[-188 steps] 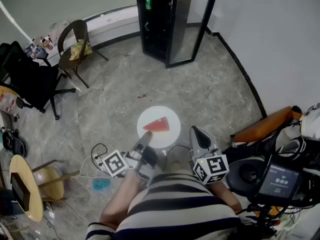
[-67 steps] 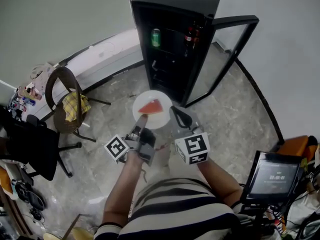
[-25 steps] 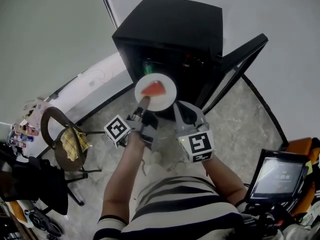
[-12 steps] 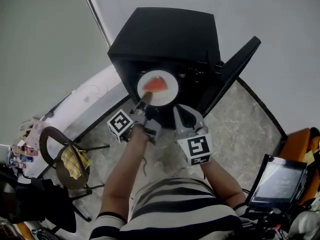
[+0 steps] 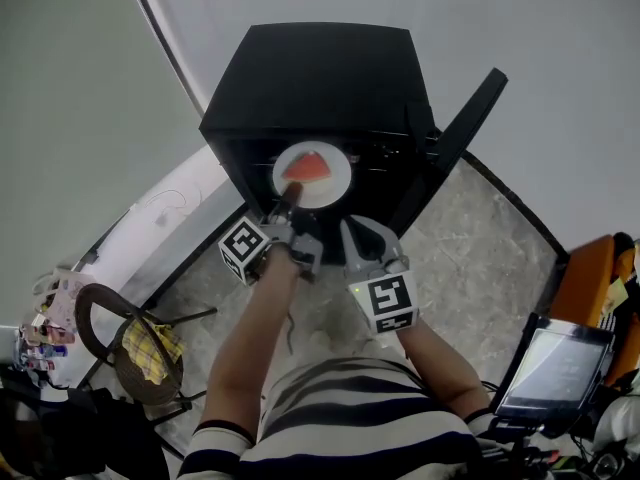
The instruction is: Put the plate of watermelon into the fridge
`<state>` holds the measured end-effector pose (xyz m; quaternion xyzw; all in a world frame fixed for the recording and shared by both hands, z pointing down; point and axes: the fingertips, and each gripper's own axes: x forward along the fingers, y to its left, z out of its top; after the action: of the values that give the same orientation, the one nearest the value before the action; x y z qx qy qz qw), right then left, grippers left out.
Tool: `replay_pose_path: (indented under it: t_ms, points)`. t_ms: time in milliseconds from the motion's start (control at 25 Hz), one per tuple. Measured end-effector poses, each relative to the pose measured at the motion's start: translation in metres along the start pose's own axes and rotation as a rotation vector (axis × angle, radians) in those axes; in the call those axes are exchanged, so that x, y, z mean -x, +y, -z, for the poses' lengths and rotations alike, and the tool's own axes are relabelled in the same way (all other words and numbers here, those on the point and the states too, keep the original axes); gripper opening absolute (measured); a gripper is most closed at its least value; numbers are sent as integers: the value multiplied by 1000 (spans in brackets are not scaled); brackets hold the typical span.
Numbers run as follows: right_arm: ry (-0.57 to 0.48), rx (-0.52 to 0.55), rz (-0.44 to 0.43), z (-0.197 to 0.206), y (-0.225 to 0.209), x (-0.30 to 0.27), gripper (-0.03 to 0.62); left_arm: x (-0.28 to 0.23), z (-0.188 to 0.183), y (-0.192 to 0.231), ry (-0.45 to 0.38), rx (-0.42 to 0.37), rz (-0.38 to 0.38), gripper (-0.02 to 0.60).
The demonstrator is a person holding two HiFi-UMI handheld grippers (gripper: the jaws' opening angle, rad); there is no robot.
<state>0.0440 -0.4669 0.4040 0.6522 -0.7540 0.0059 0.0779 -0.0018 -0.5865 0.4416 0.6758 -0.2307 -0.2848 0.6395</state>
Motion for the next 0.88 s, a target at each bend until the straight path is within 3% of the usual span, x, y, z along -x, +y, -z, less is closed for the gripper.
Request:
replay_pose_path:
  t_ms: [520, 880]
  points:
    - [25, 17, 1, 10, 10, -21, 0, -22, -10, 12, 18, 18, -25, 31]
    - [55, 54, -68, 18, 20, -50, 0, -35, -16, 16, 42, 19, -31, 31]
